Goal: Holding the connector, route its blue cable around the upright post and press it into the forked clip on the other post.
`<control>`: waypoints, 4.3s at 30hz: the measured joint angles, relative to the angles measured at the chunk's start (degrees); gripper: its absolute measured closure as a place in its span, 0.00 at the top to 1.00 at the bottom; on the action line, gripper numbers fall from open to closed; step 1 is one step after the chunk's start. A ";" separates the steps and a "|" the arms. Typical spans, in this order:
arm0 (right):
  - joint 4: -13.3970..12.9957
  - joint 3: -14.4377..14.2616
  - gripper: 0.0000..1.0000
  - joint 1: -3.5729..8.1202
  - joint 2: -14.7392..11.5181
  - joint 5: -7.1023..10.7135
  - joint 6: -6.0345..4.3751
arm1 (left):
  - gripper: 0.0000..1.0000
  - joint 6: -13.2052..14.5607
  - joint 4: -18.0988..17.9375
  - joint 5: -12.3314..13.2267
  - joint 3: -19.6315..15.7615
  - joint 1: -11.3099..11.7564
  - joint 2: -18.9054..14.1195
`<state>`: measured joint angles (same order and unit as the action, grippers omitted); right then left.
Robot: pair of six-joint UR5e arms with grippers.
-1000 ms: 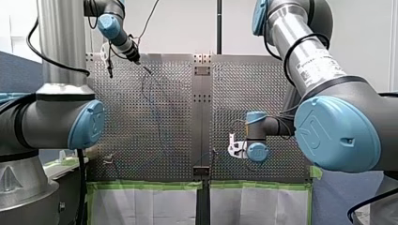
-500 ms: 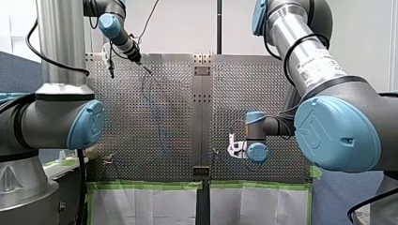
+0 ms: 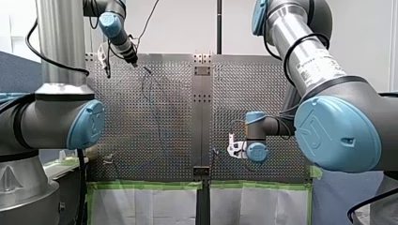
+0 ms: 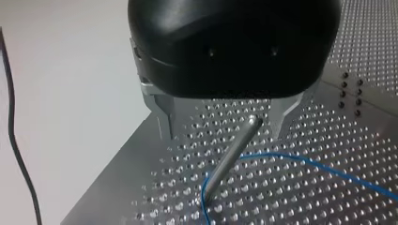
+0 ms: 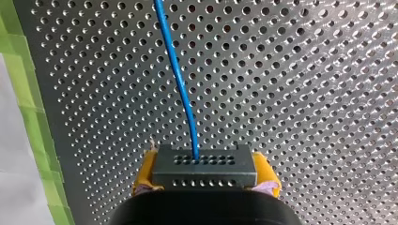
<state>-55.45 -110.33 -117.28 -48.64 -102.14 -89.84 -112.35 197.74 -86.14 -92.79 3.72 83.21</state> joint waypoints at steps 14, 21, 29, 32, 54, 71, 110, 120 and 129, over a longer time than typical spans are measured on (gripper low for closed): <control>0.12 0.00 0.00 -0.10 0.02 0.02 0.00 | 1.00 0.03 0.06 -0.69 -0.41 -0.67 -0.01; 0.20 0.02 0.00 -0.10 0.01 0.01 0.03 | 1.00 0.09 -0.02 -0.72 -0.45 -0.99 -0.02; 0.33 0.02 0.00 -0.10 0.01 0.01 0.08 | 1.00 0.36 -0.83 -0.63 -0.45 -1.54 -0.10; 0.42 0.03 0.00 -0.10 -0.01 0.02 0.09 | 1.00 0.95 -1.75 -0.58 -0.44 -1.72 -0.11; 0.80 0.00 0.00 -0.36 -0.01 0.00 0.09 | 1.00 11.37 -12.38 -2.07 -0.45 -6.65 -2.70; 0.60 -0.01 0.00 -0.94 -0.01 0.51 -0.22 | 1.00 19.95 -20.95 -10.35 -0.45 -15.21 4.39; 1.31 -0.02 0.00 -1.49 0.00 0.62 -0.26 | 1.00 40.07 -20.67 -30.47 -2.79 -26.85 9.53; 1.39 -0.02 0.00 -1.51 0.04 0.61 -0.11 | 1.00 44.78 -21.33 -35.18 -2.70 -25.61 14.08; 1.36 -0.02 0.00 -1.59 0.03 0.61 -0.01 | 1.00 47.90 -21.69 -39.01 -1.62 -23.31 16.12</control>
<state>-54.10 -110.35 -118.87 -48.61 -101.53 -89.85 -64.46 176.05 -125.15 -94.41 -19.59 99.34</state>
